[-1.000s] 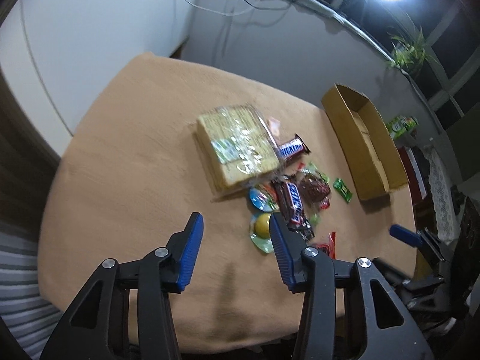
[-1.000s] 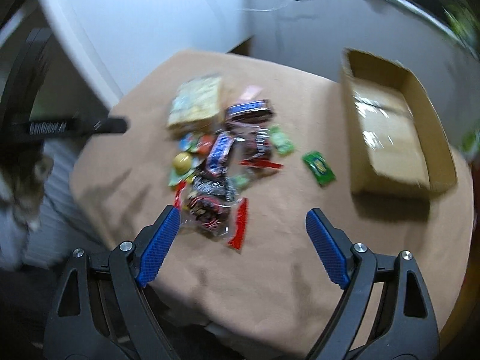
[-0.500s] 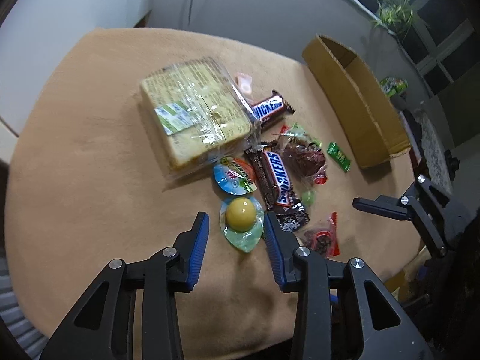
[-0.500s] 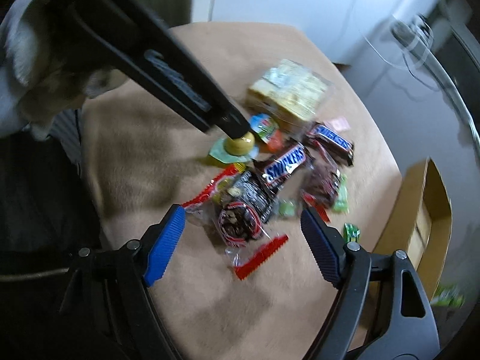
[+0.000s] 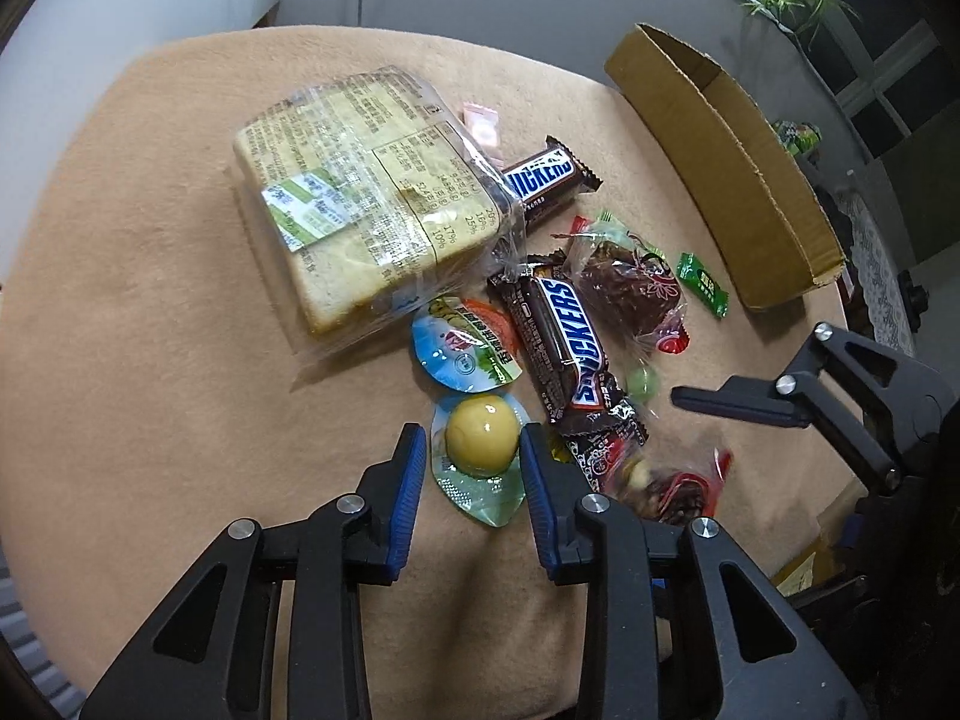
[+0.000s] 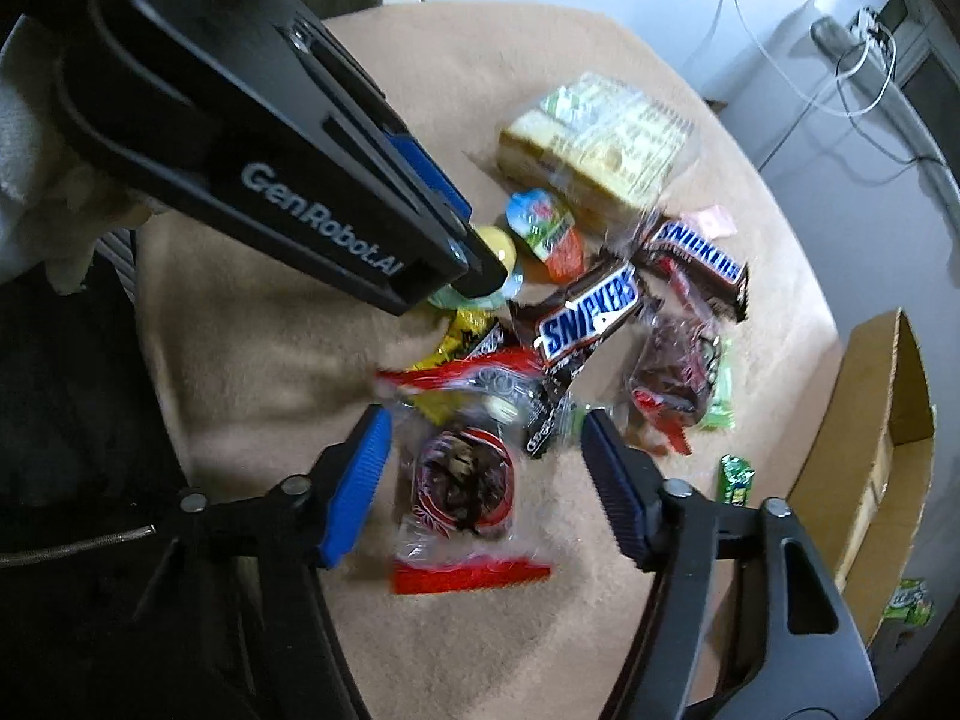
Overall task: Organize snacks
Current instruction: 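Grasp the red-wrapped chocolate packet with the right gripper while the left gripper grasps the yellow jelly cup, then carry the chocolate packet and jelly cup in both grippers over the cardboard box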
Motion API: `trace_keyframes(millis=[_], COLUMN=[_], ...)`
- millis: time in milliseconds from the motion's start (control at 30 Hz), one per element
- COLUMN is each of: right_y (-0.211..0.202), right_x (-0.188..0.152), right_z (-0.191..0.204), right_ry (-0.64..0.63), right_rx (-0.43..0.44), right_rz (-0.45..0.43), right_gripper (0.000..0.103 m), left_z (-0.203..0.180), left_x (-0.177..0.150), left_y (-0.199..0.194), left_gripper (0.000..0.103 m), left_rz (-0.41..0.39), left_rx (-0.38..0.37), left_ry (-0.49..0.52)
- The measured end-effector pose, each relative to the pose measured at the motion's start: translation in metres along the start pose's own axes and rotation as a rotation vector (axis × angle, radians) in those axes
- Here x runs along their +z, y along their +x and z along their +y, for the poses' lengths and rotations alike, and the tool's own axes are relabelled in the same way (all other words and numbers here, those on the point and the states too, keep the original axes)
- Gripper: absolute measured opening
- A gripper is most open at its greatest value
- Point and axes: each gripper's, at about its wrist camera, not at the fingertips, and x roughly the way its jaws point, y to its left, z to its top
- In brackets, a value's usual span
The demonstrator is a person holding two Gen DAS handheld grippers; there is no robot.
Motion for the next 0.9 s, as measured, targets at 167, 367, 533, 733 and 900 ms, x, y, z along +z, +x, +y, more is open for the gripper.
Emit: trace_keyframes(millis=[167, 367, 533, 733, 900], right_y=[0.003, 0.0, -0.003, -0.012, -0.007], right_x=[-0.004, -0.014, -0.024, -0.037, -0.049], right_z=[-0.008, -0.022, -0.038, -0.057, -0.059], right_ry=[0.083, 0.187, 0.295, 0.4, 0.443], right_rx=[0.058, 0.125, 0.171, 0.175, 0.17], right_rz=[-0.005, -0.023, -0.042, -0.071, -0.058], right_gripper=[0.046, 0.042, 0.042, 0.038, 0.037], left_z=[0.002, 0.003, 0.006, 0.012, 0.014], left_x=[0.001, -0.001, -0.004, -0.009, -0.016], left_y=[0.001, 0.002, 0.0, -0.005, -0.009], left_gripper=[0.028, 0.026, 0.025, 0.024, 0.024], left_rz=[-0.004, -0.022, -0.035, -0.037, -0.034], left_rx=[-0.004, 0.0, -0.013, -0.015, -0.002], left_ry=[-0.007, -0.003, -0.021, -0.033, -0.033])
